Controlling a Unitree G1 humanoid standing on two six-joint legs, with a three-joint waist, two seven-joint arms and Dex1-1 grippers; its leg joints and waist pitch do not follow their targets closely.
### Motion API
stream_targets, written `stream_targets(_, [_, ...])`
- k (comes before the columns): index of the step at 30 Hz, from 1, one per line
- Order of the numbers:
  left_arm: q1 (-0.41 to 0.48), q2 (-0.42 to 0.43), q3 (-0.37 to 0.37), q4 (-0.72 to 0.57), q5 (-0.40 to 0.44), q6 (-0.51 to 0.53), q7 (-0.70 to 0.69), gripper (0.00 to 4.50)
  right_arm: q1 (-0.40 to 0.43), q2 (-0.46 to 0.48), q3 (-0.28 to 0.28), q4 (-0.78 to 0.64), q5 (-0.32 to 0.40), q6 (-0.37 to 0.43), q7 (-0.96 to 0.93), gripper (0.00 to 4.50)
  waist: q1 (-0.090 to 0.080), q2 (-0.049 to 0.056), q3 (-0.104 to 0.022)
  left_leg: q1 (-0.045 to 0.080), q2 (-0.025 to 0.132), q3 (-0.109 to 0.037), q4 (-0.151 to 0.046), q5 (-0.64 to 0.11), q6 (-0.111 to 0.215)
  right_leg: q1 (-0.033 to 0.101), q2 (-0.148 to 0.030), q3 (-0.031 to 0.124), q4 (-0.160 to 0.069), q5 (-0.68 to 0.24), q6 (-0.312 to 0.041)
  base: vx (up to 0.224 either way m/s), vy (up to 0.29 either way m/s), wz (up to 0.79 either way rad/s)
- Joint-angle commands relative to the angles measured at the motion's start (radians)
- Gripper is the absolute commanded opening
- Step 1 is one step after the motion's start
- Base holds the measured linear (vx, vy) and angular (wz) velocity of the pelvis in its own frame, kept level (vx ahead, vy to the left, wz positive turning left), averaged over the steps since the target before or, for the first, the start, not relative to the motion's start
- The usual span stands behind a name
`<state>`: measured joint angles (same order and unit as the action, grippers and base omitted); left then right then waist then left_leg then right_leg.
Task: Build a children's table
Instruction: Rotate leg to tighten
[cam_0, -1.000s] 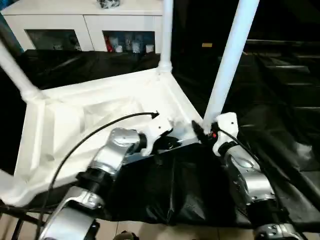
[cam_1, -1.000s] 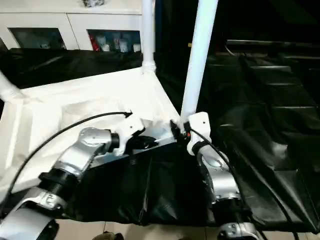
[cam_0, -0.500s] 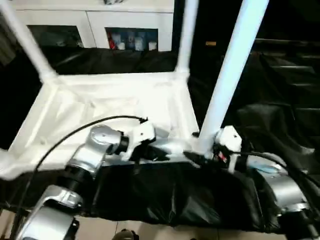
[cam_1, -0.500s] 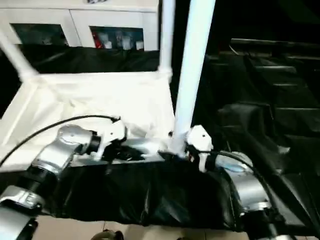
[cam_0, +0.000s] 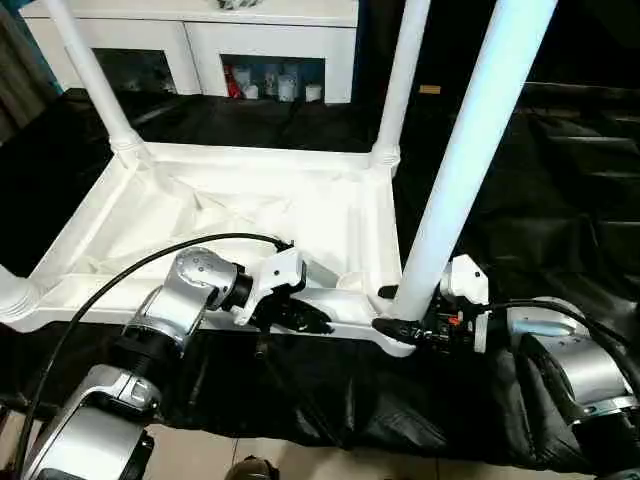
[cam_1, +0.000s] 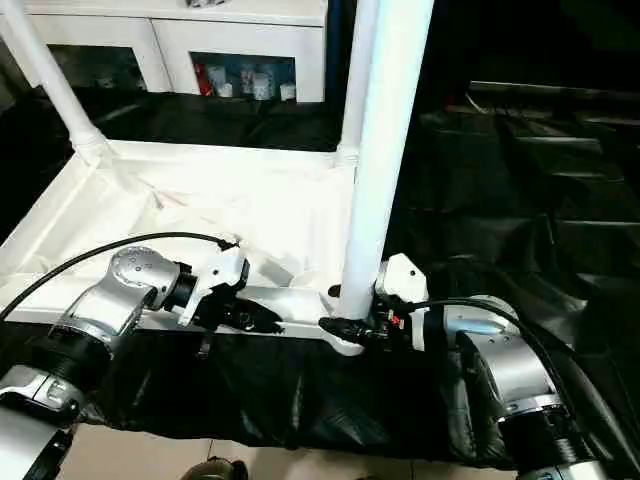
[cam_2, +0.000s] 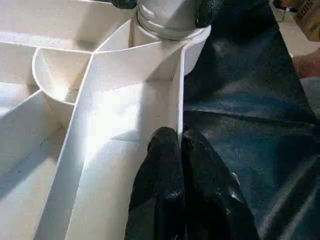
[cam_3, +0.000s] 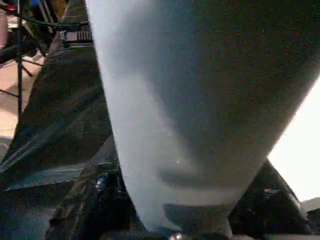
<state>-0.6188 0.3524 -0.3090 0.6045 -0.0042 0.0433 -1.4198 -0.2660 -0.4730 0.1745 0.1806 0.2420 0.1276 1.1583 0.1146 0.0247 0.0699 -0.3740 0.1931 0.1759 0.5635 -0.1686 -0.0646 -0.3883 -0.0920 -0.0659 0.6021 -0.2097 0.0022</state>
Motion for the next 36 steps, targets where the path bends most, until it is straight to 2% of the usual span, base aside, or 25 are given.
stream_targets(1, [-0.024,-0.022,-0.009,0.014,0.008,0.001,0.029,0.0,0.02,0.019,0.109,-0.046,0.012,0.021,0.074,2.04,0.0,-0.019,-0.056,0.009,0.04,-0.005,-0.055,-0.139,0.116,0.043,-0.058,0.042,-0.059,-0.07,-0.265,0.0,0.0,0.0])
stream_targets(7, [-0.026,-0.024,-0.008,0.026,0.006,-0.003,0.036,0.0,0.033,0.026,0.101,-0.042,0.027,0.05,0.081,1.99,0.001,-0.02,-0.058,0.008,0.039,-0.005,-0.055,-0.132,0.113,0.044,-0.057,0.042,-0.058,-0.073,-0.259,0.0,0.0,0.0])
stream_targets(11, [-0.029,-0.03,0.0,0.034,0.011,0.005,0.073,0.0,0.043,0.056,0.073,-0.03,0.039,0.077,0.028,1.98,0.002,-0.018,-0.057,0.009,0.039,-0.005,-0.055,-0.139,0.111,0.043,-0.058,0.042,-0.06,-0.08,-0.26,0.0,0.0,0.0])
stream_targets(13, [-0.035,-0.05,0.014,0.039,0.017,0.027,0.135,0.0,0.049,0.1,0.044,0.001,0.014,0.062,-0.074,1.98,0.001,-0.02,-0.053,0.011,0.039,-0.004,-0.059,-0.163,0.096,0.04,-0.059,0.043,-0.065,-0.12,-0.252,0.0,0.0,0.0])
stream_targets(14, [-0.04,-0.069,0.023,0.042,0.022,0.043,0.183,0.0,0.048,0.132,0.027,0.026,-0.011,0.054,-0.153,1.98,-0.001,-0.021,-0.05,0.011,0.038,-0.007,-0.064,-0.199,0.078,0.04,-0.061,0.042,-0.073,-0.185,-0.24,0.0,0.0,0.0])
stream_targets(16, [-0.044,-0.096,0.032,0.042,0.027,0.062,0.242,0.0,0.04,0.175,0.007,0.06,-0.042,0.046,-0.255,1.98,-0.006,-0.02,-0.045,0.02,0.04,-0.008,-0.072,-0.266,0.037,0.032,-0.064,0.045,-0.084,-0.296,-0.221,0.0,0.0,0.0])
stream_targets(17, [-0.046,-0.112,0.037,0.042,0.03,0.072,0.274,0.0,0.034,0.199,-0.003,0.078,-0.058,0.049,-0.31,1.98,-0.009,-0.021,-0.042,0.022,0.04,-0.011,-0.076,-0.301,0.016,0.032,-0.066,0.045,-0.091,-0.367,-0.201,0.0,0.0,0.0])
stream_targets(18, [-0.049,-0.143,0.044,0.04,0.033,0.092,0.328,0.0,0.017,0.243,-0.024,0.117,-0.079,0.065,-0.414,1.97,-0.011,-0.024,-0.043,0.02,0.039,-0.015,-0.08,-0.311,0.003,0.034,-0.066,0.046,-0.093,-0.4,-0.18,0.0,0.0,0.0])
stream_targets(20, [-0.047,-0.166,0.045,0.036,0.036,0.107,0.361,0.0,0.005,0.275,-0.034,0.142,-0.091,0.064,-0.473,1.96,-0.015,-0.022,-0.041,0.019,0.037,-0.016,-0.081,-0.32,-0.004,0.03,-0.066,0.046,-0.095,-0.409,-0.174,0.0,0.0,0.0])
stream_targets(21, [-0.043,-0.21,0.047,0.024,0.036,0.14,0.413,0.0,-0.023,0.34,-0.061,0.193,-0.11,0.071,-0.601,1.96,-0.023,-0.024,-0.039,0.02,0.037,-0.017,-0.083,-0.339,-0.015,0.026,-0.065,0.046,-0.098,-0.425,-0.165,0.0,0.0,0.0])
stream_targets(23, [-0.042,-0.23,0.048,0.02,0.036,0.153,0.435,0.0,-0.038,0.371,-0.078,0.217,-0.116,0.077,-0.665,1.96,-0.03,-0.025,-0.039,0.019,0.035,-0.019,-0.084,-0.349,-0.017,0.026,-0.066,0.046,-0.102,-0.451,-0.152,0.0,0.0,0.0])
stream_targets(24, [-0.045,-0.26,0.043,0.017,0.039,0.166,0.459,0.0,-0.065,0.413,-0.099,0.255,-0.128,0.081,-0.76,1.96,-0.029,-0.024,-0.039,0.021,0.034,-0.018,-0.084,-0.343,-0.012,0.025,-0.066,0.047,-0.105,-0.451,-0.144,0.0,0.0,0.0])
stream_targets(26, [-0.046,-0.267,0.04,0.016,0.04,0.169,0.463,0.0,-0.073,0.423,-0.102,0.265,-0.133,0.079,-0.783,1.96,-0.03,-0.024,-0.04,0.018,0.034,-0.019,-0.086,-0.33,-0.011,0.027,-0.064,0.046,-0.104,-0.429,-0.141,0.0,0.0,0.0])
stream_targets(27, [-0.052,-0.288,0.035,0.015,0.042,0.176,0.474,0.0,-0.101,0.455,-0.119,0.293,-0.151,0.071,-0.862,1.96,-0.029,-0.024,-0.04,0.02,0.034,-0.016,-0.086,-0.321,-0.006,0.024,-0.063,0.049,-0.104,-0.4,-0.143,0.0,0.0,0.0])
stream_targets(29, [-0.055,-0.294,0.032,0.015,0.047,0.177,0.479,0.0,-0.113,0.464,-0.118,0.304,-0.168,0.06,-0.887,1.96,-0.031,-0.022,-0.041,0.015,0.033,-0.017,-0.087,-0.311,-0.006,0.028,-0.06,0.047,-0.1,-0.368,-0.149,0.0,0.0,0.0])
stream_targets(31, [-0.052,-0.29,0.022,0.003,0.054,0.183,0.475,0.0,-0.12,0.467,-0.102,0.307,-0.193,0.027,-0.877,1.96,-0.031,-0.02,-0.041,0.016,0.033,-0.015,-0.086,-0.299,-0.003,0.027,-0.059,0.049,-0.097,-0.321,-0.156,0.0,0.0,0.0])
stream_targets(33, [-0.044,-0.275,0.015,-0.01,0.058,0.187,0.46,0.0,-0.114,0.466,-0.103,0.297,-0.182,0.016,-0.839,2.51,-0.031,-0.021,-0.043,0.013,0.033,-0.012,-0.082,-0.271,0.012,0.031,-0.056,0.049,-0.09,-0.251,-0.169,0.0,0.0,0.0])
stream_targets(36, [-0.027,-0.24,0.013,-0.033,0.059,0.186,0.419,0.0,-0.102,0.435,-0.086,0.278,-0.182,-0.002,-0.768,2.68,-0.03,-0.023,-0.044,0.01,0.033,-0.01,-0.08,-0.242,0.033,0.036,-0.058,0.048,-0.087,-0.214,-0.18,0.0,0.0,0.0])
